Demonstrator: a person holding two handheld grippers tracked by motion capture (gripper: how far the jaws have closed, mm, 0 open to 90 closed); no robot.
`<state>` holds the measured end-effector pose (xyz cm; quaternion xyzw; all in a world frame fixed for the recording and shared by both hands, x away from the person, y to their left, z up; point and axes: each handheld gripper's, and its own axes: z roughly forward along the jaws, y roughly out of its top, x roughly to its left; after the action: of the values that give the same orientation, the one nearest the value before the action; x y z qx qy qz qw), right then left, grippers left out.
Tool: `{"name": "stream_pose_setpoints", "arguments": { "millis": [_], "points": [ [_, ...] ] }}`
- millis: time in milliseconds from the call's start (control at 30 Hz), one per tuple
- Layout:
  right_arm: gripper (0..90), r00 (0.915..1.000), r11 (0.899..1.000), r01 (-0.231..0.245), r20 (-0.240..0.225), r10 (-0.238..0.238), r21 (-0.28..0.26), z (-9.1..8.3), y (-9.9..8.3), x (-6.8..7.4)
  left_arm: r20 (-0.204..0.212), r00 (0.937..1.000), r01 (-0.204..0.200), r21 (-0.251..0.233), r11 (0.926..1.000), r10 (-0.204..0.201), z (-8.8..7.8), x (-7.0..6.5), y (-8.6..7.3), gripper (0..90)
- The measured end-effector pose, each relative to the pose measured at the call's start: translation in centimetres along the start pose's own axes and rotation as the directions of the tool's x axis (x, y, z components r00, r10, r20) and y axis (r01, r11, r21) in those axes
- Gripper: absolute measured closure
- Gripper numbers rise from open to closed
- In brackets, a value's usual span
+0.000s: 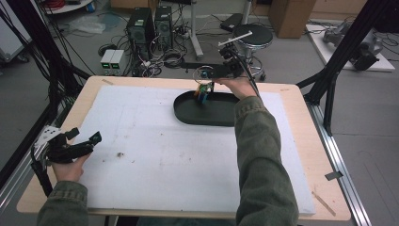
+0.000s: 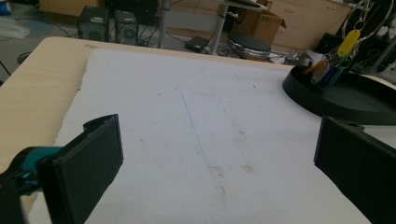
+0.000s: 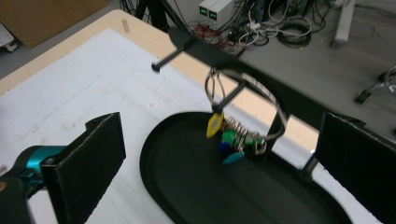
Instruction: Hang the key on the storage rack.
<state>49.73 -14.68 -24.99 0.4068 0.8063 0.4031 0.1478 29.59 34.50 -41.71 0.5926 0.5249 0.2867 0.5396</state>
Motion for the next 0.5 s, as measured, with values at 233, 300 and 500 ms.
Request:
{"name": "stream_pose_setpoints", "arguments": {
  "millis": [233, 300, 500],
  "points": [
    [0.5, 0.9994, 0.999, -0.021, 0.029, 0.02, 0.031, -0.6, -2.6, -0.3, -0.005, 0.9999, 0.014, -0.002, 0.9999, -0.014, 0.0, 0.2, 0.0, 1.7],
    [0.5, 0.9993, 0.999, -0.005, 0.038, 0.004, 0.036, -0.7, -2.9, -0.2, -0.006, 0.9999, 0.016, -0.004, 0.9999, -0.016, 0.0, 0.2, 0.0, 1.7],
    [0.5, 0.9987, 1.0, -0.015, 0.049, 0.014, 0.021, -1.9, -4.4, -0.4, -0.002, 0.9999, 0.014, -0.001, 0.9999, -0.014, 0.0, 0.1, 0.0, 1.7]
  ]
}}
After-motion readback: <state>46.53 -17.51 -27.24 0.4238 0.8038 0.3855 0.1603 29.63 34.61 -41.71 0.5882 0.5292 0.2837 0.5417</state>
